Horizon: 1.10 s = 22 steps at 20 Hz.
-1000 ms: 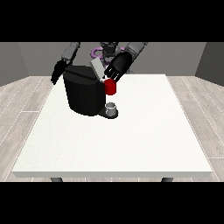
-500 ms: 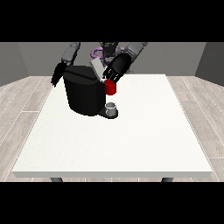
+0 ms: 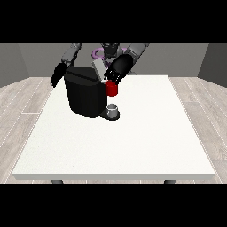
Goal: Insert the coffee pod into the coffee machine and close the lid
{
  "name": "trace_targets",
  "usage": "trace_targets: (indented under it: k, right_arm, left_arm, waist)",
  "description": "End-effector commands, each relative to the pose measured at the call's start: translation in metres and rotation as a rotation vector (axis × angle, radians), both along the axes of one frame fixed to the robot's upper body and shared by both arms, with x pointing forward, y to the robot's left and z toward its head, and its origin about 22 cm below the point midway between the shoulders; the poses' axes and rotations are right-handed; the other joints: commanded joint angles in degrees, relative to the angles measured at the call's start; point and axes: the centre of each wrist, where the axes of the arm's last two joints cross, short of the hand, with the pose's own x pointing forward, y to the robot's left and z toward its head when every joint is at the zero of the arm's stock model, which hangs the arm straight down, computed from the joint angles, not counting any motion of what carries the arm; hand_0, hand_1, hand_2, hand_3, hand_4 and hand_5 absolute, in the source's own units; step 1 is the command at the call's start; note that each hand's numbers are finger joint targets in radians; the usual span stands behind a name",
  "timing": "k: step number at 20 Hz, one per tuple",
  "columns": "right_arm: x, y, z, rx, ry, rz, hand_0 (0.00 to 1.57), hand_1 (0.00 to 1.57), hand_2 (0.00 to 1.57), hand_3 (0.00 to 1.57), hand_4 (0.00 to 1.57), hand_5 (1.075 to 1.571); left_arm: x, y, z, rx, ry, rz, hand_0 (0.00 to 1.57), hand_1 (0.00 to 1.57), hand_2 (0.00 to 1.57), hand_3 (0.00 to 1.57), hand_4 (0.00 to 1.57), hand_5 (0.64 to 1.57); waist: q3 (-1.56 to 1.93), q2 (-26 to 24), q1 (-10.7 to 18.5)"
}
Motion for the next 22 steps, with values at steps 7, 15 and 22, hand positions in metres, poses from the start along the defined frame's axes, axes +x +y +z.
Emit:
trace_targets:
  k: [7,15,22]
  right_arm:
    - [0.0,0.008,0.005,-0.004,-0.032,0.024,0.0,0.0,0.0,0.0,0.0,1.571]
    - [-0.006,-0.007,-0.005,-0.012,0.015,0.018,0.0,0.0,0.0,0.0,0.0,1.571]
    - [0.005,-0.024,0.01,-0.02,-0.028,-0.013,0.0,0.0,0.0,0.0,0.0,1.571]
  left_arm:
    - [-0.001,0.007,0.008,0.094,-0.086,0.051,1.22,1.22,1.23,1.1,0.0,1.571]
    - [0.001,0.011,-0.01,0.117,-0.06,0.045,1.1,1.1,1.13,0.99,0.0,1.571]
    - [-0.001,0.004,-0.004,0.077,-0.175,-0.029,1.21,1.21,1.18,0.96,0.0,1.571]
  waist:
    - [0.02,1.97,-1.82]
    - [0.03,0.69,-1.85]
    - [0.03,3.03,-0.01]
